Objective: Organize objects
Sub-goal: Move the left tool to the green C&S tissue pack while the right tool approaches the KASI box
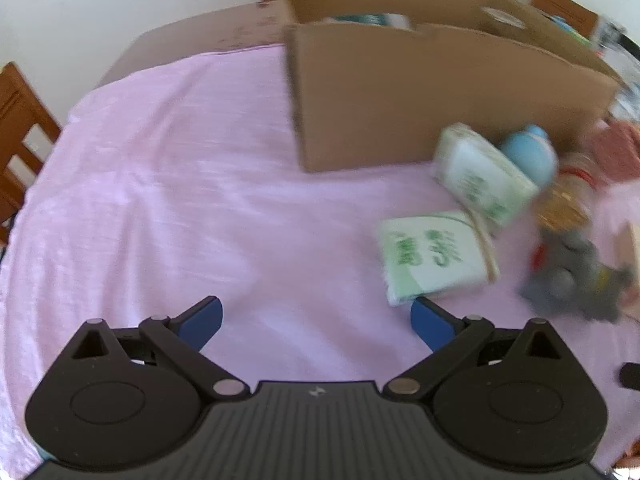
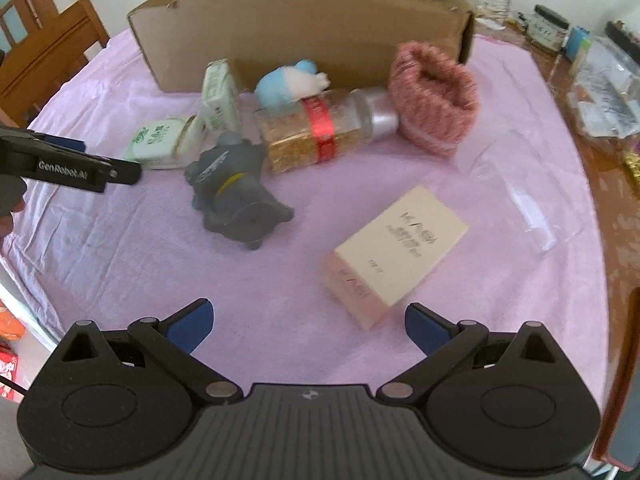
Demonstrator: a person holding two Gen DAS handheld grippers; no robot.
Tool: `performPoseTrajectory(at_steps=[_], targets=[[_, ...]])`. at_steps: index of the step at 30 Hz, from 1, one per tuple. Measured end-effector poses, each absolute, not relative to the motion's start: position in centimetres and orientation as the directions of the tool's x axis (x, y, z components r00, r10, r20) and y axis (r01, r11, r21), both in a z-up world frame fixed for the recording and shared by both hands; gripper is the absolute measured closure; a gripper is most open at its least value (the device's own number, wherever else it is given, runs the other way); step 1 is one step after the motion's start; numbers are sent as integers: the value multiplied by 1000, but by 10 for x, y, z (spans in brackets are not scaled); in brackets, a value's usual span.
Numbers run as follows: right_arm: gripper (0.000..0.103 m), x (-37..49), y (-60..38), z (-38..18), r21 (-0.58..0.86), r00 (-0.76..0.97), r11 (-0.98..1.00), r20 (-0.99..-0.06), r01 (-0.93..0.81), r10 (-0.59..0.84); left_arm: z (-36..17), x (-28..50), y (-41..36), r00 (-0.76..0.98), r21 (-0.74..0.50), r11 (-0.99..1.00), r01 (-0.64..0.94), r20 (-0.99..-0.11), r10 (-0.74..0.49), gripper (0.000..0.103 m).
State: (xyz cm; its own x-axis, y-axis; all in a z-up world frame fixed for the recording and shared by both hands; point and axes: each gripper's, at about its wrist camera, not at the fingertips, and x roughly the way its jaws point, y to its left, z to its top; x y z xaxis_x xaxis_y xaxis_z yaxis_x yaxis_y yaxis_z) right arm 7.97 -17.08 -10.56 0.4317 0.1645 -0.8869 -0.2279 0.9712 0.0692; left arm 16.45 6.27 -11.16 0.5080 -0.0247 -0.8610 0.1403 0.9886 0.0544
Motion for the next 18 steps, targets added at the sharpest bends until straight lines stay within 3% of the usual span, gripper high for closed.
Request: performPoseTrajectory(at_steps=[7, 18], targets=[[0, 102, -189, -81, 8, 520, 969, -843, -246, 139, -110, 167, 63, 506, 61, 989, 136, -862, -16, 3], [0, 147, -205, -96, 125, 445, 952, -862, -280, 243, -104, 152, 55, 502, 40, 982, 185, -863, -60, 3]])
